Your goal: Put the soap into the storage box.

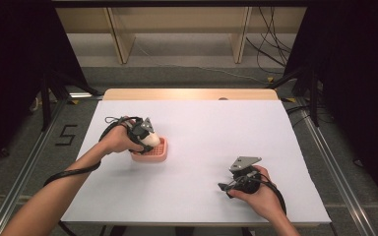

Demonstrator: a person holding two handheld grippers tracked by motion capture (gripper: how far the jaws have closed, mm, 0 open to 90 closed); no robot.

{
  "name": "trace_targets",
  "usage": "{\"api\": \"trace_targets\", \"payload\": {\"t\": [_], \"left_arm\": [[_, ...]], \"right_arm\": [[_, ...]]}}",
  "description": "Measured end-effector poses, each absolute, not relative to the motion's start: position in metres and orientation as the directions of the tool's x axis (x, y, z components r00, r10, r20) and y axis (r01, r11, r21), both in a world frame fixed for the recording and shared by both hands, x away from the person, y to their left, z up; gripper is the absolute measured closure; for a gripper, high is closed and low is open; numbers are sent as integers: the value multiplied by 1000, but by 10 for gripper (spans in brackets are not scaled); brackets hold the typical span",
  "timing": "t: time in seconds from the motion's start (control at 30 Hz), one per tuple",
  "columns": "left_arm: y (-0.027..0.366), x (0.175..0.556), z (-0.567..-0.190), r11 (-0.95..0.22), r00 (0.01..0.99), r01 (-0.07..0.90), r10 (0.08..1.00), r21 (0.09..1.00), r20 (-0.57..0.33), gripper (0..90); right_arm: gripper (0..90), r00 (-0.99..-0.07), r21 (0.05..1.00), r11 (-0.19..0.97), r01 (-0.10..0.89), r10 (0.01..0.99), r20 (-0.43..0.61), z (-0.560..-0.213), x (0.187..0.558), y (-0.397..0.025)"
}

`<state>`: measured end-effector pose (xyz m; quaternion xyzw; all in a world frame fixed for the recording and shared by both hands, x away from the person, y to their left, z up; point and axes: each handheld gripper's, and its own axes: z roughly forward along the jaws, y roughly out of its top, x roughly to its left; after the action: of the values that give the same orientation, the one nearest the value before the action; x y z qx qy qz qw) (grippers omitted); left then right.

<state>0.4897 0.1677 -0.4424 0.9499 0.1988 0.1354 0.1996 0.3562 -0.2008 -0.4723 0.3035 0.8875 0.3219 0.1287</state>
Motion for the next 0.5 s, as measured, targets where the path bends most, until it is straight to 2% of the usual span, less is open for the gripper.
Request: {"api": "trace_targets", "payload": {"t": [0.43,0.5], "left_arm": [[166,493,-442,-867,897,302,399,396,188,488],[165,492,-443,-862,894,322,413,392,173,487]], "right_arm": [[305,-784,647,609,458,620,-29,-474,356,-198],[305,-786,646,612,457,618,-29,-474,356,-198]]}}
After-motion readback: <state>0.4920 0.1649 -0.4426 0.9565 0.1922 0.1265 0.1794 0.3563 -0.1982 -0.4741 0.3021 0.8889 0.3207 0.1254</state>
